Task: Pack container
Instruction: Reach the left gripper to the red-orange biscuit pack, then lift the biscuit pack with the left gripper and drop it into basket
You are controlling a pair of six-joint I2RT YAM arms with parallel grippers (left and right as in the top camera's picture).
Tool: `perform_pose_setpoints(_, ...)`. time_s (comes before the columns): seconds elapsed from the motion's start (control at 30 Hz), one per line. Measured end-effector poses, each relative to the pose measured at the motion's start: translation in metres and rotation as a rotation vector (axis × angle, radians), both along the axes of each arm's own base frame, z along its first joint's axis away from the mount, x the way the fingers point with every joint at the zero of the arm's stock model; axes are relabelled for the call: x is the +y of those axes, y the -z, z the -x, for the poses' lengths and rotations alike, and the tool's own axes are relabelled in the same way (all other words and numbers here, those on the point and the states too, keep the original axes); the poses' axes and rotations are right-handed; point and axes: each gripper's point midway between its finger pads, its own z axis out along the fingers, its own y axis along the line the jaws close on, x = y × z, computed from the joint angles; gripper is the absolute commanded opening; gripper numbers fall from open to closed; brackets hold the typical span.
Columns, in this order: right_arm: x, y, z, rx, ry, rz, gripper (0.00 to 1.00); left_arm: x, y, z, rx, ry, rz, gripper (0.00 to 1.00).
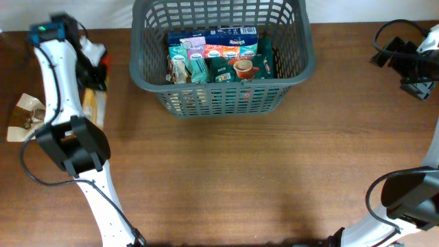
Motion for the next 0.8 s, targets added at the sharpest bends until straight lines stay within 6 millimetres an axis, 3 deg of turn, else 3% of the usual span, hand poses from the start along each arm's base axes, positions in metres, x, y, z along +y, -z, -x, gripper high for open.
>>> perform_pose_setpoints(0.1, 0.0, 0.0, 0.0, 0.0, 0.0, 0.0, 0.99, 0.0, -0.076, -0.028, -0.252, -0.016, -0.057, 0.02)
perform_pose_setpoints(0.23, 0.0, 0.0, 0.0, -0.001, 0.0, 0.0, 0.99, -0.023, -0.185, -0.05, -0.61, 0.021, -0.122, 0.02)
perform_pose_setpoints(0.3, 0.0, 0.0, 0.0, 0.0, 0.0, 0.0, 0.99, -0.05, -0.249, -0.054, -0.812, 0.09, -0.152, 0.02)
perform_pose_setpoints(0.37, 0.0, 0.0, 0.0, 0.0, 0.0, 0.0, 0.99, -0.093, -0.308, -0.042, -0.977, 0.232, -0.186, 0.02)
perform_pose_setpoints(0.47, 0.0, 0.0, 0.0, -0.001, 0.0, 0.0, 0.99, -0.169, -0.367, -0.009, -1.137, 0.535, -0.259, 0.02)
perform_pose_setpoints(0.57, 0.0, 0.0, 0.0, -0.001, 0.0, 0.0, 0.99, -0.244, -0.391, 0.026, -1.223, 0.864, -0.32, 0.02)
perform_pose_setpoints(0.63, 0.0, 0.0, 0.0, 0.0, 0.0, 0.0, 0.99, -0.288, -0.389, 0.041, -1.244, 1.062, -0.341, 0.02)
perform_pose_setpoints(0.7, 0.0, 0.0, 0.0, -0.001, 0.0, 0.0, 0.99, -0.316, -0.374, 0.044, -1.217, 1.192, -0.351, 0.02)
perform_pose_setpoints(0.8, 0.0, 0.0, 0.0, 0.0, 0.001, 0.0, 0.99, -0.341, -0.328, 0.028, -1.103, 1.322, -0.352, 0.02)
